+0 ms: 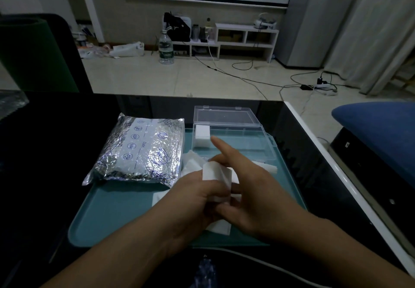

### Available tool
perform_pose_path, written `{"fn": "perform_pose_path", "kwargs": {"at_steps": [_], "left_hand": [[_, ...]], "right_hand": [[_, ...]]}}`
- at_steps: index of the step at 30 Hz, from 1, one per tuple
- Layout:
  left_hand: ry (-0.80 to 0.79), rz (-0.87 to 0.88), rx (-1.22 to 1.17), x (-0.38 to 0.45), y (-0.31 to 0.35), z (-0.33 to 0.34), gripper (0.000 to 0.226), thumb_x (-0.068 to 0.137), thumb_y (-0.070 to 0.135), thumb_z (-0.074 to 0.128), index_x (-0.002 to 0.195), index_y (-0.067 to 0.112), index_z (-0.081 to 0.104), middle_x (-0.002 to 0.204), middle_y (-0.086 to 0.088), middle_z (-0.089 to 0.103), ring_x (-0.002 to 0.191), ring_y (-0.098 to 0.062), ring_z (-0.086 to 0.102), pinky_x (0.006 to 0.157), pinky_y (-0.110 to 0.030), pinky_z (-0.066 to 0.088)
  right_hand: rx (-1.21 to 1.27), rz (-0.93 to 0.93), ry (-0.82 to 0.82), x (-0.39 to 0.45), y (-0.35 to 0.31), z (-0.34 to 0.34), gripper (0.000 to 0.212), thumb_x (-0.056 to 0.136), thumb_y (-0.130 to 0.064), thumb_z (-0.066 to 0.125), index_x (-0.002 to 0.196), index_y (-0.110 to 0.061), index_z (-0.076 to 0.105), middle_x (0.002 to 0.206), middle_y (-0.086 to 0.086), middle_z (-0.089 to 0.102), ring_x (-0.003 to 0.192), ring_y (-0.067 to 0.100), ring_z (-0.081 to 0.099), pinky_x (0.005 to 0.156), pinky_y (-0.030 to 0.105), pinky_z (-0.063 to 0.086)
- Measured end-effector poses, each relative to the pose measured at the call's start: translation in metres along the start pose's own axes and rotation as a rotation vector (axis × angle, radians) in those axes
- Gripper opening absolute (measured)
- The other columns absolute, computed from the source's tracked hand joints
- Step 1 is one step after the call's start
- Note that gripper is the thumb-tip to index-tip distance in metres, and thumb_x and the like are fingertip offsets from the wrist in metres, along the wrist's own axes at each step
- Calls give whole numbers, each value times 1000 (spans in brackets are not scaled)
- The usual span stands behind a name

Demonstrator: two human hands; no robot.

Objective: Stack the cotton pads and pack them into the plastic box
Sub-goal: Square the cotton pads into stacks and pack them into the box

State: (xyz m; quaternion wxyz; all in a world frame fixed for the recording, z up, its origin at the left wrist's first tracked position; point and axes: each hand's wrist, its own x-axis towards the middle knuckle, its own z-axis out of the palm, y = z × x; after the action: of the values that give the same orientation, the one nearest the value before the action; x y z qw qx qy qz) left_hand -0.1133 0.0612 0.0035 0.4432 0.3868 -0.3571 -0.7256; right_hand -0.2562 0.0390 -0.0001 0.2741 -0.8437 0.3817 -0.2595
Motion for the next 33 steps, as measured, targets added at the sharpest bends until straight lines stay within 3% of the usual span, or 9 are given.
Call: {"fn": "perform_pose_path", "kwargs": {"at_steps": [5,12,14,17,21,23,26,29,33], "left_hand": [[109,11,9,1,-3,1,28,83,-12,46,87,6,67,73,-17,64,60,-22,59,57,-29,42],[106,30,-18,2,0,1,21,90,-4,50,91,8,67,74,-12,71,63,-19,68,51,-23,52],[126,49,-15,3,-2,0,27,92,-2,50,107,11,68,85,-15,72,69,-21,68,53,-27,54],[289,72,-48,8,-3,-8,36,95,-1,48,116,26,60,84,-15,71,56,-20,61,46,-26,48],[367,86,-51,11,4,-17,22,99,6,45,109,18,60,73,-9,68,50,-19,57,46,-26,45],[364,94,-62,10,6,-18,18,99,7,47,106,16,61,72,-9,68,51,-19,59,46,-27,47],[365,93,-76,10,5,-17,15,98,9,50,107,14,61,72,-9,68,54,-19,60,47,-28,49],[363,82,-94,10,4,-17,10,97,13,53,103,14,61,70,-11,66,51,-20,56,47,-27,47],[349,56,-107,9,5,-16,11,92,20,57,97,11,62,69,-11,64,51,-21,52,49,-28,44]], "right_hand": [[-85,-52,20,0,0,5,106,77,-26,74,154,-34,2,134,-8,47,118,11,50,97,35,48],[-210,-141,39,0,-2,6,100,79,-31,73,154,-32,8,127,-4,52,113,12,51,95,34,47],[-167,-114,30,-1,-1,5,100,79,-36,74,154,-34,8,131,-8,50,117,7,49,99,29,45],[-34,21,52,-2,7,-11,95,78,-50,71,151,-43,11,136,-21,42,124,-8,41,99,10,38],[-202,191,167,-3,28,-38,60,82,-48,60,139,-37,43,122,-21,52,116,-6,46,100,20,38],[-348,199,98,-4,29,-39,50,83,-46,62,131,-35,52,116,-18,54,116,2,46,98,20,36],[-428,223,-70,-5,25,-30,62,83,-56,63,138,-36,45,129,-14,48,122,6,39,105,26,35],[-431,249,-92,-1,25,-23,68,86,-55,60,145,-33,35,137,-12,44,127,9,37,107,27,32],[-440,283,1,6,27,-19,48,89,-38,63,135,-31,50,112,-13,53,112,8,43,92,21,34]]}}
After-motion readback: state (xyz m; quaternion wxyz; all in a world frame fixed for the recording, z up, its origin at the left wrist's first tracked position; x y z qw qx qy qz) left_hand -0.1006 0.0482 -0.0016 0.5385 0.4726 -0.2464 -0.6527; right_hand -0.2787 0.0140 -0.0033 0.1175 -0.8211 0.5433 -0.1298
